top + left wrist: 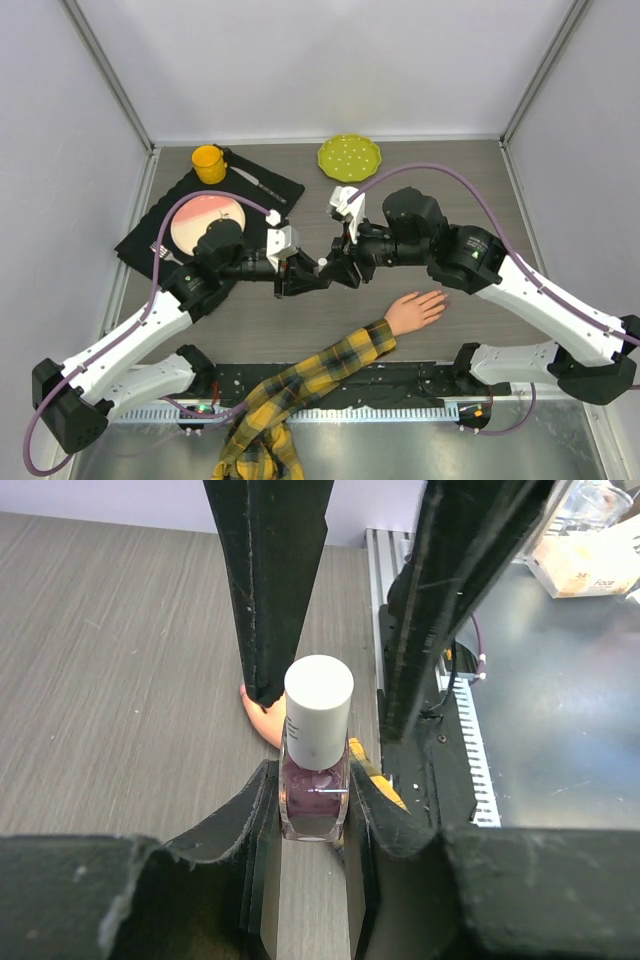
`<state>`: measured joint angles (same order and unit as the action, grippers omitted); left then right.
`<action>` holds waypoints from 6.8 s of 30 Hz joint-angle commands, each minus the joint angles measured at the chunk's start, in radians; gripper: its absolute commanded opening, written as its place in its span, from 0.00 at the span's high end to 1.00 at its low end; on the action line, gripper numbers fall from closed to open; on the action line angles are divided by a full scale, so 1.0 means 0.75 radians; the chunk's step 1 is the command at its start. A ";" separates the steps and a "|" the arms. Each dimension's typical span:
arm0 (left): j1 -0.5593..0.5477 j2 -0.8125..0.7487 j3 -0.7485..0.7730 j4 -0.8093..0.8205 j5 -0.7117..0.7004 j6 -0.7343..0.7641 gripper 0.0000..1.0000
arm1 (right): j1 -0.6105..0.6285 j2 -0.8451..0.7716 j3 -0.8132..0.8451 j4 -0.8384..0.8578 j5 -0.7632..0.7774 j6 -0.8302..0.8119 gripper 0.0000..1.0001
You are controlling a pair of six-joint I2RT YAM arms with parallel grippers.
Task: Paint the nails
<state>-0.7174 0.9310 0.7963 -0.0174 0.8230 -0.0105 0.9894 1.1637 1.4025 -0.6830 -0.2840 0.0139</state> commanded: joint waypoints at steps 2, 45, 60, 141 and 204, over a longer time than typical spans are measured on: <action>0.005 -0.018 0.053 0.029 0.048 -0.013 1.00 | -0.010 0.017 0.071 -0.004 -0.063 -0.057 0.59; 0.005 -0.188 -0.066 0.105 -0.795 0.098 1.00 | 0.430 0.144 -0.088 0.361 1.322 0.430 0.72; 0.007 -0.123 -0.009 0.068 -0.273 0.049 1.00 | 0.049 -0.104 -0.117 0.211 0.226 0.129 0.44; 0.007 -0.037 0.034 0.050 0.011 -0.017 1.00 | 0.084 -0.097 -0.056 0.152 0.115 -0.008 0.39; 0.009 -0.067 0.034 -0.020 -0.245 0.069 1.00 | 0.176 -0.032 -0.050 0.115 0.463 0.119 0.36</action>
<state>-0.7177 0.8806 0.7681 -0.0517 0.5068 0.0326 1.1610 1.2041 1.3350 -0.5407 0.3180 0.2195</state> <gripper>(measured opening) 0.286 0.631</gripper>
